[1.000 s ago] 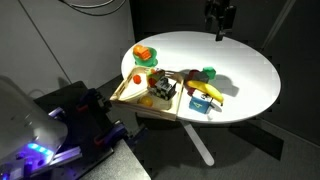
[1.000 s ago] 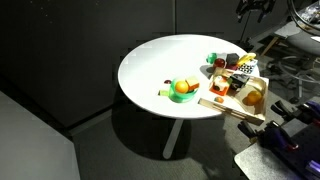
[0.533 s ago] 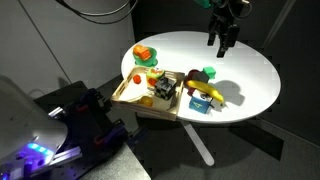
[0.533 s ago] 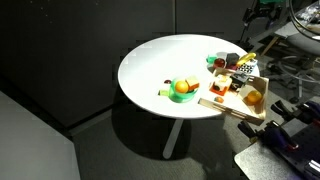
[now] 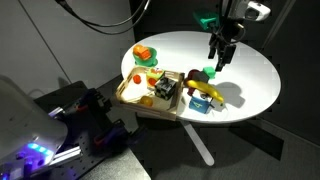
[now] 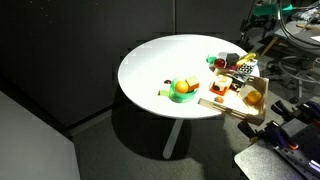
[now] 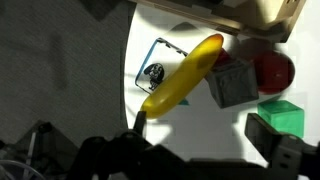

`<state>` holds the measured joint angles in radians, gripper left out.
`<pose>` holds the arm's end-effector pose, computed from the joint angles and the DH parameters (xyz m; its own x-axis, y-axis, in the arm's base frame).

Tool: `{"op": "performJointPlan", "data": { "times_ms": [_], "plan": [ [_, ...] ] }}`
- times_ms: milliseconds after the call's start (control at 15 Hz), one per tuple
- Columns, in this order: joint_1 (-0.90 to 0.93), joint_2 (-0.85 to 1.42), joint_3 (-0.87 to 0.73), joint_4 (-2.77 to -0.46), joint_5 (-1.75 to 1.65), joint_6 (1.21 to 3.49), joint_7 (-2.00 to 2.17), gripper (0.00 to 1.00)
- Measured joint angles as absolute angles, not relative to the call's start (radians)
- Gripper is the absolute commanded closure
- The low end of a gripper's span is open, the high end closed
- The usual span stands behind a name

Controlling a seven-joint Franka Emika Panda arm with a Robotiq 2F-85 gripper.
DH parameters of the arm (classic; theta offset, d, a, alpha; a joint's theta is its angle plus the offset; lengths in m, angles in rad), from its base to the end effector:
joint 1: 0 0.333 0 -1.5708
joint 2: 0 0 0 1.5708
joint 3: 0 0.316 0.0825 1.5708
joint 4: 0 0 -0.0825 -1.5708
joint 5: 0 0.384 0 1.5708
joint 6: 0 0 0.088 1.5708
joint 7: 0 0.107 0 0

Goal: Pick up the toy banana and the block with the letter d on it and put them in the tray

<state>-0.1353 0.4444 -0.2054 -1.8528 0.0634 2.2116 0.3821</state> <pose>0.5981 -0.2017 0.2806 0.7317 -0.6794 -0.0543 -0.6764 -0.7337 0.0649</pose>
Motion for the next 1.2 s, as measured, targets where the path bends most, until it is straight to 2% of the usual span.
{"op": "performJointPlan", "data": {
  "times_ms": [400, 1200],
  "plan": [
    [-0.138, 0.511, -0.208, -1.846, 0.096, 2.300, 0.401, 0.00],
    [-0.157, 0.591, -0.230, -1.819, 0.154, 2.316, 0.490, 0.00]
  ]
}}
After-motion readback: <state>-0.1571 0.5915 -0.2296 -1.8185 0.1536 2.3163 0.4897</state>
